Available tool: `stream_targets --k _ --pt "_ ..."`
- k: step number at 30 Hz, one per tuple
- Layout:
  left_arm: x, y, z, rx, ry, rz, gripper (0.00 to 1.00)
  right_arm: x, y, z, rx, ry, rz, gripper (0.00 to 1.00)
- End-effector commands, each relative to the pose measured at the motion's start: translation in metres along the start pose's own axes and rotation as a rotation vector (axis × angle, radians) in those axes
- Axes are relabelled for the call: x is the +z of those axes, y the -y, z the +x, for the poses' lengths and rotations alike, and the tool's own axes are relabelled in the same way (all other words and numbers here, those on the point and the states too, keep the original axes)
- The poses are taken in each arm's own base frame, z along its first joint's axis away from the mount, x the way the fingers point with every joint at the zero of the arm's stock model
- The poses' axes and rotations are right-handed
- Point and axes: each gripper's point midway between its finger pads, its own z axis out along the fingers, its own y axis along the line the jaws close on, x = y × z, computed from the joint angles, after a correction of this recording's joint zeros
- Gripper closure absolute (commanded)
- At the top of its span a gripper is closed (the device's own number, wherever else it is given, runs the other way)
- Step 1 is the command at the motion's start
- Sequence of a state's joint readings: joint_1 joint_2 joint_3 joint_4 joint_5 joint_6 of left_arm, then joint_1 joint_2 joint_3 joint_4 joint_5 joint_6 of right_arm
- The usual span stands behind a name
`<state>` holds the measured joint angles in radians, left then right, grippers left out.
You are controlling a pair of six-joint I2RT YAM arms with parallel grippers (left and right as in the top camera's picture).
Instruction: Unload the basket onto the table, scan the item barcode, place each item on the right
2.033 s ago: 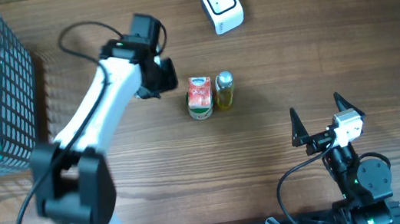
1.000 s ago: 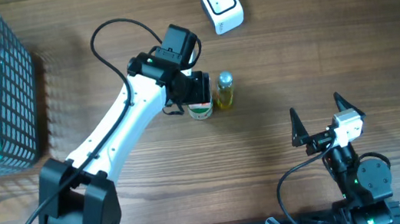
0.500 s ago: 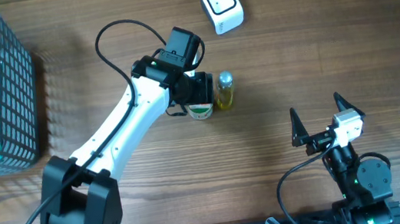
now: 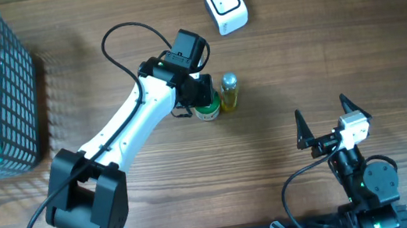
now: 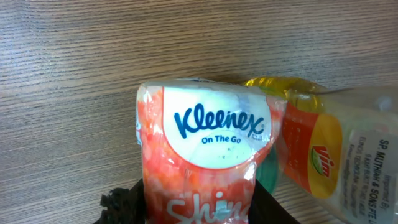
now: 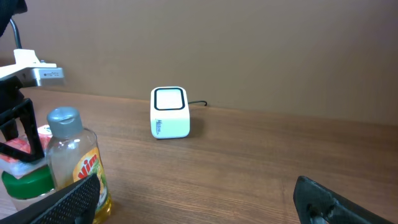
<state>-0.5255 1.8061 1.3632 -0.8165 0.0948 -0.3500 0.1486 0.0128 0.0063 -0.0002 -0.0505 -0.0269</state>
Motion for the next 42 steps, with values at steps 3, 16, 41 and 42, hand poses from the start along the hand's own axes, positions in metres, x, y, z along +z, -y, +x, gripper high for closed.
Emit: stream_targets --k 3,16,41,42 --pt "-0.029 -0.007 -0.012 -0.013 0.088 -0.013 0.65 0.000 0.003 -0.001 0.002 0.005 0.013 0.00" --pt "-0.049 -0.072 -0.002 -0.138 0.038 -0.149 0.64 0.000 0.003 -0.001 0.002 0.005 0.013 0.00" --pt "-0.018 -0.053 0.058 -0.176 -0.120 -0.146 0.53 0.000 0.003 -0.001 0.002 0.005 0.013 0.00" --pt "-0.018 -0.052 0.059 -0.184 -0.119 -0.154 0.51 0.000 0.003 -0.001 0.002 0.005 0.013 0.00"
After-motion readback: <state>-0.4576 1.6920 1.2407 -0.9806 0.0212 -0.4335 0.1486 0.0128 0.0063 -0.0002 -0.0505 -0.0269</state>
